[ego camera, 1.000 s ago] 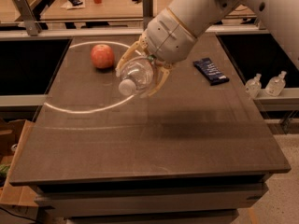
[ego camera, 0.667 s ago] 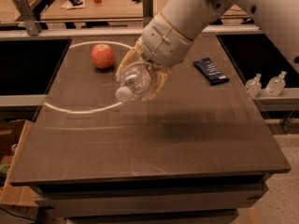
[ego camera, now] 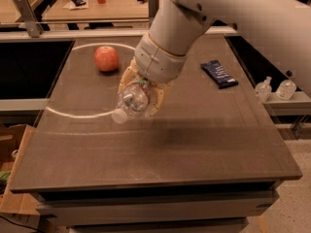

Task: Knock water bottle over

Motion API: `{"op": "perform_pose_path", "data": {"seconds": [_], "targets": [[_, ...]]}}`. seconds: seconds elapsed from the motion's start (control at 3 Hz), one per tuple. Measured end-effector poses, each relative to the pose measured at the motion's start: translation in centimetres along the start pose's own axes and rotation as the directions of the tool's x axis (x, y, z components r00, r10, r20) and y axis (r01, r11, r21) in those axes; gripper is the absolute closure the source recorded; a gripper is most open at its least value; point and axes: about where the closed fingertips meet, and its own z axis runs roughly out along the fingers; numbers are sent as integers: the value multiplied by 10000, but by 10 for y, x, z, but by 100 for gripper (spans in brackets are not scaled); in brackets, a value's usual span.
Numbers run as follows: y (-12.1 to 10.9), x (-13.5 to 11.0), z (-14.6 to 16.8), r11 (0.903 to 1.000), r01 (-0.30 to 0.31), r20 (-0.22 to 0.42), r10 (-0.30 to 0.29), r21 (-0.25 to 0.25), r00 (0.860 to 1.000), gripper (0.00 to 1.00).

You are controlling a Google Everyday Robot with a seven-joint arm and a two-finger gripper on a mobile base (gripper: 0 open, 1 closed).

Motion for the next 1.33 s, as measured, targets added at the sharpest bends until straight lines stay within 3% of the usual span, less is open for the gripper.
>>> {"op": "perform_pose_path", "data": {"seconds": [0.67,1.33], "targets": [[5,1,27,9944,184,-704,-258,-1044,9972,100],[8,-1,49,9817,420,-786,-574,-1857,9952,100]]}}
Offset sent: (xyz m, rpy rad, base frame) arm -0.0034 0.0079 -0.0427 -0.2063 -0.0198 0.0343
